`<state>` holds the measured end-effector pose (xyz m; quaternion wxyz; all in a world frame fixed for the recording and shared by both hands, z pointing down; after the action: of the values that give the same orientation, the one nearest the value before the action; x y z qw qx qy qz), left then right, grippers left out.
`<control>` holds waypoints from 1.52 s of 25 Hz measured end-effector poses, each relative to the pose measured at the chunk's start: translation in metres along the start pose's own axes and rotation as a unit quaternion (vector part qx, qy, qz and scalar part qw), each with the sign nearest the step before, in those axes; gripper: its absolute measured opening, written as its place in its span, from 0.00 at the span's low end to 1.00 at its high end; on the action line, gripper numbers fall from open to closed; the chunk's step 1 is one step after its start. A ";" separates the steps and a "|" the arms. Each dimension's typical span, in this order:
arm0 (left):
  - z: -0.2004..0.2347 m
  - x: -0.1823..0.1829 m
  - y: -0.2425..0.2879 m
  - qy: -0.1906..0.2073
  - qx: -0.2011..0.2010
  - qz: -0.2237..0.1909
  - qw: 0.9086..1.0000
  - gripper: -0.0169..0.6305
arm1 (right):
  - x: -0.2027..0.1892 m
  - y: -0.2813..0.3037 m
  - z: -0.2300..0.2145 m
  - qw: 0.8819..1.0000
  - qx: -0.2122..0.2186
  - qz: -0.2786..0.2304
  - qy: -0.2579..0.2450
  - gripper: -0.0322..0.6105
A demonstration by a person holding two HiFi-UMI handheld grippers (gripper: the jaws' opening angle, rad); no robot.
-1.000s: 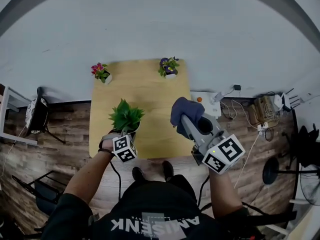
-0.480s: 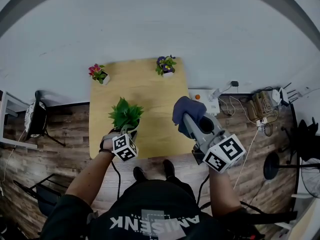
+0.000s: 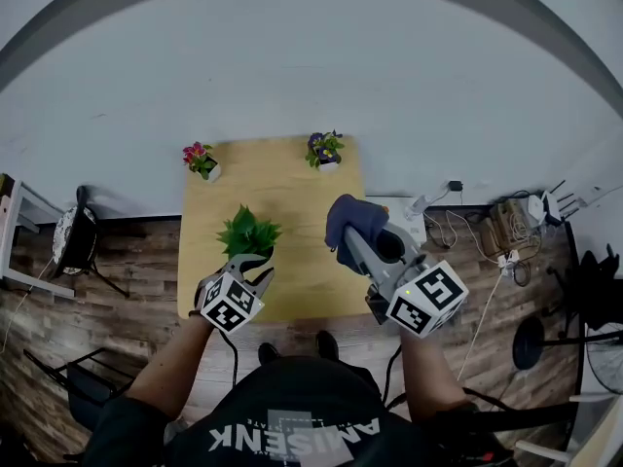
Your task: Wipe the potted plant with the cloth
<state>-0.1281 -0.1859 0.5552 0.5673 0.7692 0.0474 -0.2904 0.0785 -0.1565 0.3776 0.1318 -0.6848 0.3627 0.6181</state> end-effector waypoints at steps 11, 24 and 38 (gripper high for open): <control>0.023 0.039 -0.144 -0.177 0.104 -0.204 0.957 0.08 | 0.051 0.005 0.014 0.998 0.025 -0.017 -0.055 0.13; 0.043 0.025 -0.247 -0.271 0.231 -0.279 0.892 0.03 | 0.061 0.036 0.040 0.994 0.055 0.002 -0.100 0.13; 0.046 0.030 -0.255 -0.269 0.242 -0.280 0.889 0.03 | 0.057 0.040 0.036 0.995 0.033 0.015 -0.089 0.13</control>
<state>-0.2242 -0.1454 0.3156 0.2494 0.7302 0.0349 -0.6351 0.0236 -0.1812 0.3280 0.1774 -0.6165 0.3800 0.6664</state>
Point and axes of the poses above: the fingertips, and each gripper's own axes: y forward along the fingers, z to its left, x out of its top, the point moved 6 cm from there along -y, backward along the fingers, and after that the axes turned 14 degrees about z, right-handed, at the moved point
